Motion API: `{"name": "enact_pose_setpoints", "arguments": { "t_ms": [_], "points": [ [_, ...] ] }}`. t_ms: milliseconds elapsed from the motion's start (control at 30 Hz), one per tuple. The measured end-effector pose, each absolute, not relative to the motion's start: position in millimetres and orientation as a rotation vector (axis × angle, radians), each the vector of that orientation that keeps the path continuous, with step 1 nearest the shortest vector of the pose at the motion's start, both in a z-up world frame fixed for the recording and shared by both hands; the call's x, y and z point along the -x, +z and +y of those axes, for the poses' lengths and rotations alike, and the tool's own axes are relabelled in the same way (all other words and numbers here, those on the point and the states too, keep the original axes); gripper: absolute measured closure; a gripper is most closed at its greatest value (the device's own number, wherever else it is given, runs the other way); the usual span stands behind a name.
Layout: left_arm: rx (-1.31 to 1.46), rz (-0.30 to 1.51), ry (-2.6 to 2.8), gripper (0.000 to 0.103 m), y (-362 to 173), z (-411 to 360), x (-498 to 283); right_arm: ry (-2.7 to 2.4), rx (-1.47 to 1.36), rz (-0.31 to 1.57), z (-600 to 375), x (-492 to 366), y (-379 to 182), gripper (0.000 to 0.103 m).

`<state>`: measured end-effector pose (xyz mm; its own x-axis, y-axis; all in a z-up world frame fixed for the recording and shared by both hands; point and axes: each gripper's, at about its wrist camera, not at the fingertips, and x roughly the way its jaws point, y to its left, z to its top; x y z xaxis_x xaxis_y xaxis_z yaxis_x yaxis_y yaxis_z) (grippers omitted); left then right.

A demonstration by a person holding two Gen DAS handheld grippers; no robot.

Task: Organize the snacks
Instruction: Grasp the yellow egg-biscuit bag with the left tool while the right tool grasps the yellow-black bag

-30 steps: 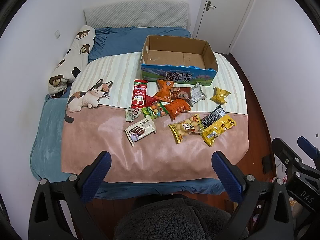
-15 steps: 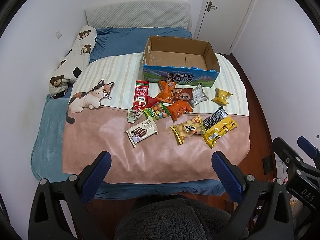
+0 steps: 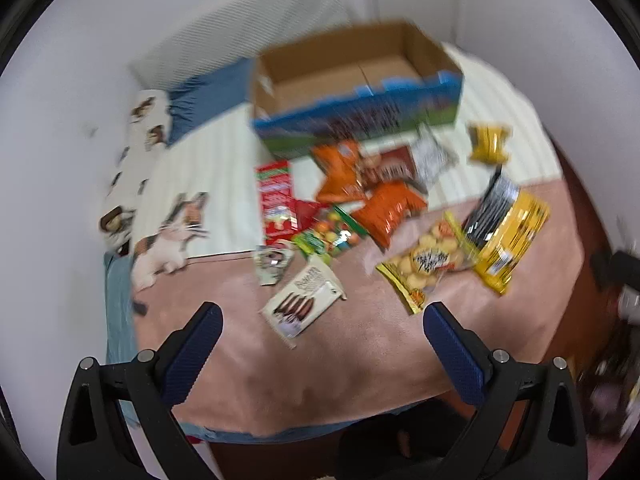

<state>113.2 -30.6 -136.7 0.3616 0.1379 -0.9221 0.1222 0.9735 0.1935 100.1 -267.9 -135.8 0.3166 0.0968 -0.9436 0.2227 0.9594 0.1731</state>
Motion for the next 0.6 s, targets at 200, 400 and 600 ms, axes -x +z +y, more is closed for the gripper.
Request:
{"name": "enact_pose_setpoints", "arguments": {
  "t_ms": [200,400,600],
  "points": [
    [-0.412,1.297,-0.115,0.000,-218.0,-74.4,-161.9,-0.137,-0.450,1.332,-306.4,-147.8,-230.7,0.000],
    [-0.521,1.373,-0.284,0.000,-283.0,-116.5,-195.8,-0.151,-0.568,1.426,-320.3,-187.2,-298.8,0.005],
    [-0.544,1.455,-0.454,0.017,-322.7,-141.8,-214.5,-0.148,-0.599,1.462,-327.7,-203.8,-316.2,0.005]
  ]
}}
